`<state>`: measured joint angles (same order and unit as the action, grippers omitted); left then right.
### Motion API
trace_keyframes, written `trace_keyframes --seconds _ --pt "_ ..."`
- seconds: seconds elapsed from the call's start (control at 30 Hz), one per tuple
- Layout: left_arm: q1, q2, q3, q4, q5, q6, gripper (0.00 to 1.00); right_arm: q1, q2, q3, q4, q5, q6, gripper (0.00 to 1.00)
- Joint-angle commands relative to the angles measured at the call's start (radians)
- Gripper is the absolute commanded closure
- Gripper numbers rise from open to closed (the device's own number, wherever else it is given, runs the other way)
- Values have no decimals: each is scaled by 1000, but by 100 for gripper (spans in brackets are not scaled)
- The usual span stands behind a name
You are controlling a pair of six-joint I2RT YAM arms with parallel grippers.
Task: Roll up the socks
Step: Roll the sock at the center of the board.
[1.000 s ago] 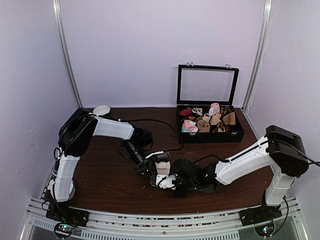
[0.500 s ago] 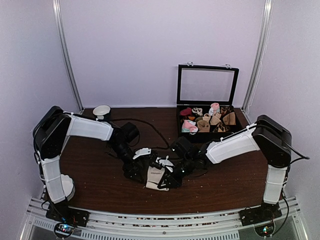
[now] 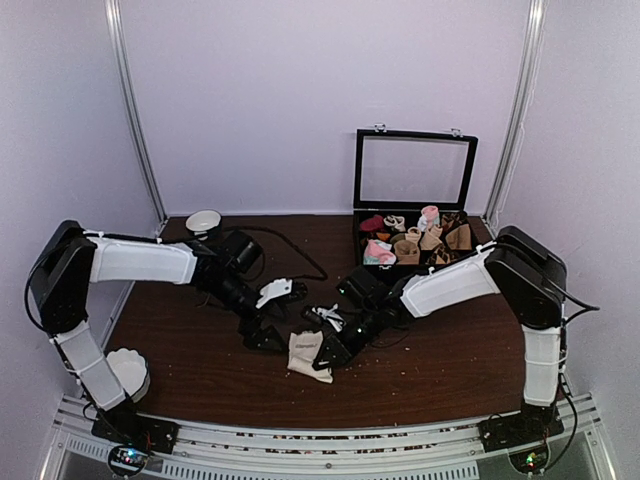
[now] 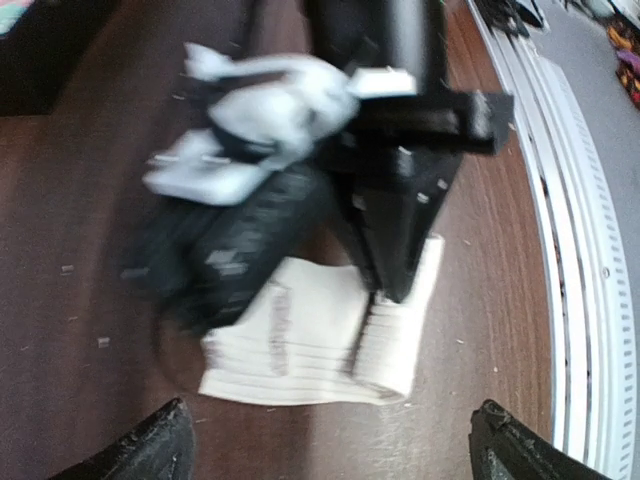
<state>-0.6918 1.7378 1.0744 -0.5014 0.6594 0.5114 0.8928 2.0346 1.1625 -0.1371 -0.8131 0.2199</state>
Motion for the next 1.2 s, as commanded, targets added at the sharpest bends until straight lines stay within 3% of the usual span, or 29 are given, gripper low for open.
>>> trace_keyframes --seconds 0.0,0.13,0.27,0.47,0.67,1.03,1.17 --pt "96 -29 47 68 51 -98 2 -8 66 -28 -91 159 40 100" --pt "61 -154 -3 73 -18 15 2 -7 97 9 -146 157 69 100" --pt "-12 -152 19 -12 -180 150 2 -8 131 46 -169 141 155 100" --pt "-109 -30 60 -138 -130 211 2 -7 193 99 -148 68 291 100" --pt "-191 -5 -22 -37 -131 165 4 -14 214 95 -88 26 376 100" --pt "-230 72 -41 33 -257 173 46 -15 185 55 28 13 471 100" --pt "-230 83 -49 55 -317 170 57 -14 177 23 61 11 483 100"
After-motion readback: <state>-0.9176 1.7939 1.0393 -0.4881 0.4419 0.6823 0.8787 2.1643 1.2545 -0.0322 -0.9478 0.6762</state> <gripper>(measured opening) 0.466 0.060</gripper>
